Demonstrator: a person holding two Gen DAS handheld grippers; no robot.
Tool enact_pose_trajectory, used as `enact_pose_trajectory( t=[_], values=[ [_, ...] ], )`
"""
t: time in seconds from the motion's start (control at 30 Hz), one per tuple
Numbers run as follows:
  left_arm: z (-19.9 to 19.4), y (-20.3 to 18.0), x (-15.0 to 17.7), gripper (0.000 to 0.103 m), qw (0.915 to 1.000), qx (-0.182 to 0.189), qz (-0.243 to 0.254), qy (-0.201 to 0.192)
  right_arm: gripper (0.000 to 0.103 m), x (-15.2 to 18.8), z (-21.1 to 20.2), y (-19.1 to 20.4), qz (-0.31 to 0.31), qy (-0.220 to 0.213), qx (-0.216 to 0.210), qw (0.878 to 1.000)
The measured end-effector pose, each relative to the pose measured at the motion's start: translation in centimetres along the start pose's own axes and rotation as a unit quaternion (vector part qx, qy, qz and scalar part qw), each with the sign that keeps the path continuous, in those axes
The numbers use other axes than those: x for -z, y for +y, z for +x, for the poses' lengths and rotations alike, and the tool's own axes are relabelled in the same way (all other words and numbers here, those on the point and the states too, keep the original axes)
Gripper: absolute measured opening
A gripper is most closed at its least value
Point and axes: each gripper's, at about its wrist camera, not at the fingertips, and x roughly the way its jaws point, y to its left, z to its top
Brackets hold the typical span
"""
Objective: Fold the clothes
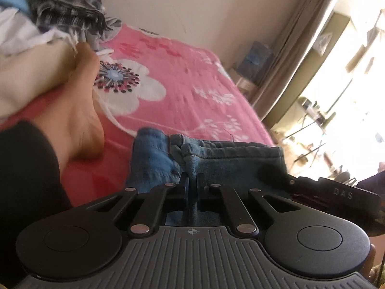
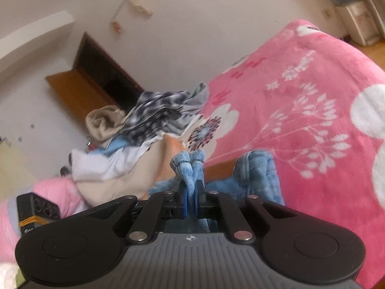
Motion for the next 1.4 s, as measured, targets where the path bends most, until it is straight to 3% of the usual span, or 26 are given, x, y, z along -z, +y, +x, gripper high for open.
enact_pose_trajectory(
  t=[0.13,0.5,0.63,0.73,0.83,0.9,0.93,1.0,1.13,1.27,1.4],
  values=[
    [2.8,0.6,-0.9,0.004,0.9990,-0.031,0.002,0.031,0.006,-0.5,3.0,-2.3,0.044,0.018,0.025,0.999],
    [3.6,1.0,-2.4,0.004,0.9993,-0.033,0.001,0.020,0.006,-0.9,5.0,-4.8,0.096,0.001,0.010,0.995],
    [5.1,1.5,-2.4,0.004,0.9989,-0.036,0.001,0.029,0.006,-1.0,6.1,-5.4,0.098,0.006,0.036,0.994],
    [5.6,2.3,-2.5,0.009,0.9981,-0.031,-0.008,0.052,0.006,-0.8,6.4,-5.2,0.090,0.013,0.058,0.994],
    [4.5,3.0,-3.2,0.018,0.9972,-0.015,-0.030,0.068,0.017,-1.0,5.2,-4.2,0.086,0.024,0.081,0.993],
    [2.5,2.9,-3.5,0.038,0.9977,-0.018,-0.025,0.060,0.030,-1.0,2.3,-3.0,0.069,0.024,0.106,0.992],
    [1.3,2.7,-3.5,0.041,0.9983,-0.025,-0.017,0.050,0.041,-0.9,0.5,-2.3,0.058,0.020,0.118,0.991],
    [-1.2,2.2,-3.4,0.042,0.9989,-0.026,0.002,0.039,0.042,-0.1,-4.1,-0.6,0.024,0.007,0.139,0.990],
    [-6.0,0.2,-1.2,0.043,0.9942,0.028,0.053,0.089,0.042,3.5,-14.6,2.5,-0.002,-0.005,0.151,0.988],
    [-9.2,-2.8,4.4,0.046,0.9782,0.065,0.133,0.145,0.042,9.7,-22.9,5.7,-0.020,-0.005,0.184,0.983],
    [-11.7,-5.7,10.7,0.046,0.9520,0.094,0.213,0.199,0.039,16.5,-25.8,8.6,-0.070,0.030,0.245,0.966]
  ],
)
